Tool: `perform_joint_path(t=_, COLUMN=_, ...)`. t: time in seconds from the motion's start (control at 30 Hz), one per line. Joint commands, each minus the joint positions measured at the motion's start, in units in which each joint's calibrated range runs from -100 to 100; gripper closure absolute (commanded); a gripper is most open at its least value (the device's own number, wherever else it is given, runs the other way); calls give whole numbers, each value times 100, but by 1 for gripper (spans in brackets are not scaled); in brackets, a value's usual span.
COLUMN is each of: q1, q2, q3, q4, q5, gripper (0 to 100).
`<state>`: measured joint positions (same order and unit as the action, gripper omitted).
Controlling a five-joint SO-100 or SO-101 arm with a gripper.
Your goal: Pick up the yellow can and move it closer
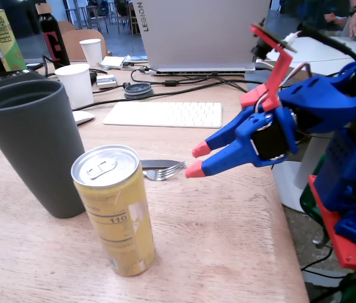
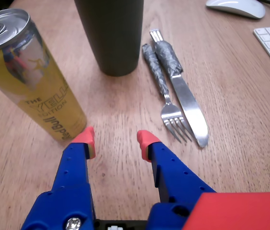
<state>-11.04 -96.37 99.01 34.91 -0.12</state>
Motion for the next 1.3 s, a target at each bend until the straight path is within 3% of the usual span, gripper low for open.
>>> perform_joint_path(t=0.0, q1=-98, q2=-37, q3=52, q4=23, q5=15, gripper=81)
perform_joint_path(t=0.5, q1=-131, q2=31, q3=24, q4=-83, q5=29, gripper=80)
perform_joint_path(t=0.73, q1=-1993, q2=1601, q3=-1156, q4=-100, q5=20, gripper=80)
perform_joint_path(t=0.93, q1=-1874, q2=1961, q3=-1307, q4=-125, q5=20, gripper=80)
perform_joint_path(t=1.03, q1=-1857, q2=2201, q3=-1118, q4=-1323, q5=24, gripper=80)
perform_joint_path(t=1.27, q1=-1840, q2=4765, q3=-901, q4=-4501, q5=29, gripper=80)
